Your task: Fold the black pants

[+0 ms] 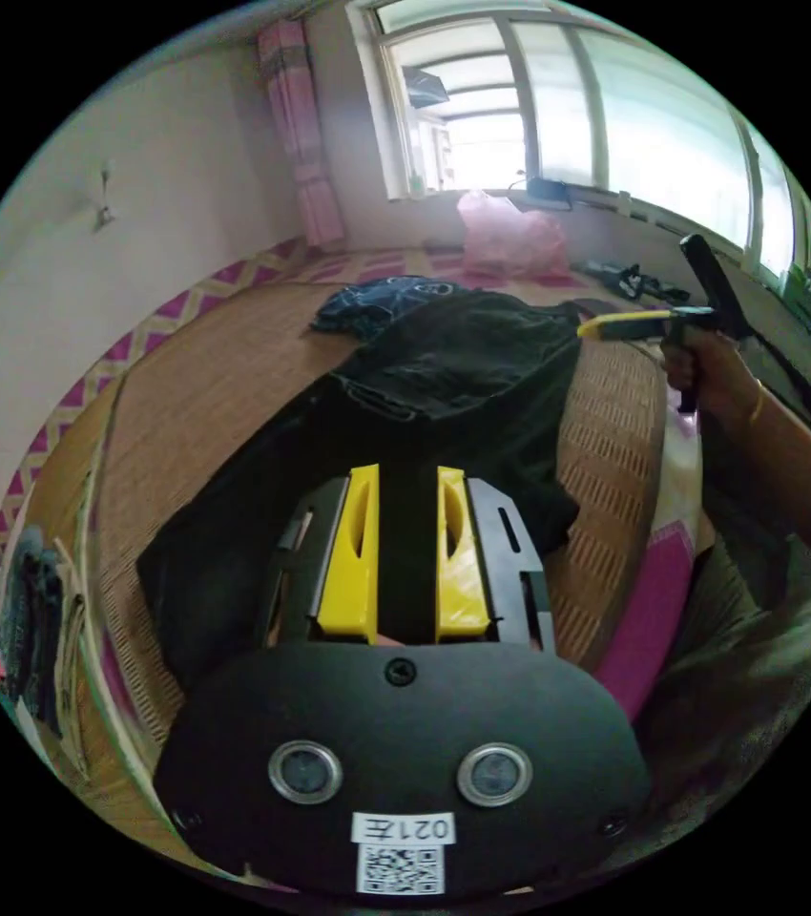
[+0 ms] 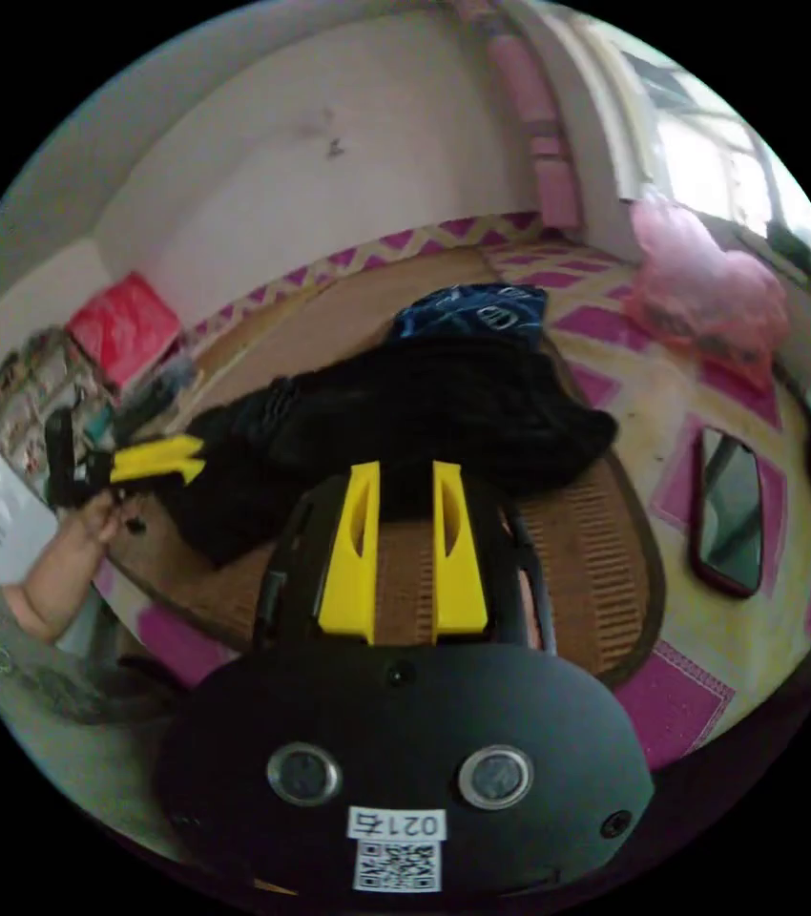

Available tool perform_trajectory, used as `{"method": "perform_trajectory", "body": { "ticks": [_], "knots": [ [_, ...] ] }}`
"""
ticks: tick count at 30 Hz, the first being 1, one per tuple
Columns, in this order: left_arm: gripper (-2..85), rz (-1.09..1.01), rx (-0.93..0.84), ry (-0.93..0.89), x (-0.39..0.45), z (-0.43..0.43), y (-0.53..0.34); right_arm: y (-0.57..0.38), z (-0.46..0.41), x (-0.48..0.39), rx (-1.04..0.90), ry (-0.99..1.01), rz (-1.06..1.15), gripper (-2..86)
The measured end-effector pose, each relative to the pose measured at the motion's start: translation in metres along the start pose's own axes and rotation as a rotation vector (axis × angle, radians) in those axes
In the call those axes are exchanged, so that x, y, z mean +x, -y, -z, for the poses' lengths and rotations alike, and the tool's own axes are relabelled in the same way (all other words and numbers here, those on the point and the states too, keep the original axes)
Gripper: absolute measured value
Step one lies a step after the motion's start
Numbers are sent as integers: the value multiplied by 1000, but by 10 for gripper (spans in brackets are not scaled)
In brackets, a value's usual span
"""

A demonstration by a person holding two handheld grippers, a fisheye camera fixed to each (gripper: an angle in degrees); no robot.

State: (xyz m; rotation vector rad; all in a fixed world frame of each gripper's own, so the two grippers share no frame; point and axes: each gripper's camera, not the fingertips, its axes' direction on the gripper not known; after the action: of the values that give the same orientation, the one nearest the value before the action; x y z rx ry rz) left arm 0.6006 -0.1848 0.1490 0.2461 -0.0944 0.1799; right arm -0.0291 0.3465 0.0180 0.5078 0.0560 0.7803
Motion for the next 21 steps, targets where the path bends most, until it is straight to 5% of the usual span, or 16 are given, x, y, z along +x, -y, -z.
{"method": "perform_trajectory", "body": {
  "ticks": [5, 10, 15, 21],
  "knots": [
    [108, 76, -87, 23, -17, -34, 20, -14, -59, -101, -124, -256, 172, 81],
    [80, 115, -111, 68, -40, -32, 21, -15, -81, -134, -180, -313, 205, 80],
    [4, 335, 89, -30, -108, 19, -8, -16, -85, -142, -188, -244, 168, 79],
    [-8, 519, 328, 142, -222, 161, -95, -19, -87, -149, -198, -165, 119, 79]
  ]
}}
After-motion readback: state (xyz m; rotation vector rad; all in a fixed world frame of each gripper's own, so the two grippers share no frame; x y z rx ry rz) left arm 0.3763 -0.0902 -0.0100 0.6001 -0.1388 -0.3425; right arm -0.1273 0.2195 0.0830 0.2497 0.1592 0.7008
